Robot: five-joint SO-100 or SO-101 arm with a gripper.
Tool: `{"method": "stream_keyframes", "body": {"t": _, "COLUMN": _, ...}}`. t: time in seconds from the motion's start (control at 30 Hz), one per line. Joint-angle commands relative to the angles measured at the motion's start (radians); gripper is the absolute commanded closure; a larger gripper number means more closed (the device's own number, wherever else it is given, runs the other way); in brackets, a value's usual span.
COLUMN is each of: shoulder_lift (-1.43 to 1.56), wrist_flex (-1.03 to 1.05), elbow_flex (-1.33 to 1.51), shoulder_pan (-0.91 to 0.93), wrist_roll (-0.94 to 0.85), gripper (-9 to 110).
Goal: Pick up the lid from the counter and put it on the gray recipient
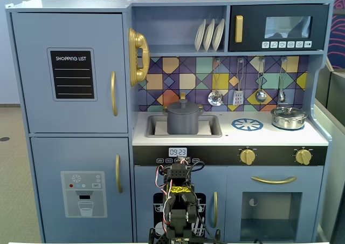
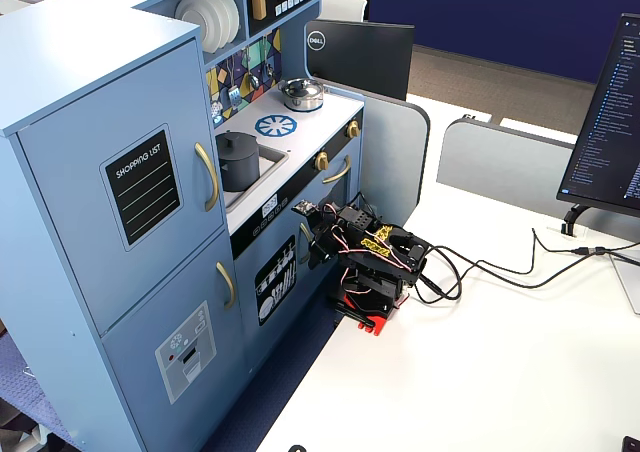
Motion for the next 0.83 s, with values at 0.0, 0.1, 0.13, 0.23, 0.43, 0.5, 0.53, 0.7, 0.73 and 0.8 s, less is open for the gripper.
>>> {"method": "stream_keyframes", "body": {"t": 0.0, "shoulder_lift": 0.003, "wrist_flex": 0.192, "elbow_flex": 0.000, "shoulder_pan": -0.008, "wrist_roll": -0.060, "gripper": 98}}
{"method": "stream_keyframes", "body": {"t": 0.1, "shoulder_lift": 0.003, "wrist_flex": 0.192, "elbow_flex": 0.000, "shoulder_pan": 0.011, "wrist_roll": -0.034, "gripper": 97}}
{"method": "stream_keyframes", "body": {"t": 0.13, "shoulder_lift": 0.003, "wrist_flex": 0.192, "elbow_flex": 0.000, "shoulder_pan": 0.012, "wrist_roll": -0.034, "gripper": 97}}
{"method": "stream_keyframes", "body": {"t": 0.23, "shoulder_lift": 0.003, "wrist_flex": 0.192, "elbow_flex": 0.000, "shoulder_pan": 0.012, "wrist_roll": -0.034, "gripper": 97}}
{"method": "stream_keyframes", "body": {"t": 0.43, "shoulder_lift": 0.003, "wrist_flex": 0.192, "elbow_flex": 0.000, "shoulder_pan": 0.012, "wrist_roll": -0.034, "gripper": 96}}
{"method": "stream_keyframes", "body": {"t": 0.5, "shoulder_lift": 0.003, "wrist_flex": 0.192, "elbow_flex": 0.000, "shoulder_pan": 0.012, "wrist_roll": -0.034, "gripper": 96}}
{"method": "stream_keyframes", "body": {"t": 0.53, "shoulder_lift": 0.003, "wrist_flex": 0.192, "elbow_flex": 0.000, "shoulder_pan": 0.012, "wrist_roll": -0.034, "gripper": 96}}
{"method": "stream_keyframes", "body": {"t": 0.7, "shoulder_lift": 0.003, "wrist_flex": 0.192, "elbow_flex": 0.000, "shoulder_pan": 0.012, "wrist_roll": -0.034, "gripper": 96}}
{"method": "stream_keyframes", "body": {"t": 0.73, "shoulder_lift": 0.003, "wrist_flex": 0.192, "elbow_flex": 0.000, "shoulder_pan": 0.012, "wrist_roll": -0.034, "gripper": 96}}
{"method": "stream_keyframes", "body": {"t": 0.8, "shoulder_lift": 0.003, "wrist_flex": 0.192, "elbow_flex": 0.000, "shoulder_pan": 0.012, "wrist_roll": -0.034, "gripper": 96}}
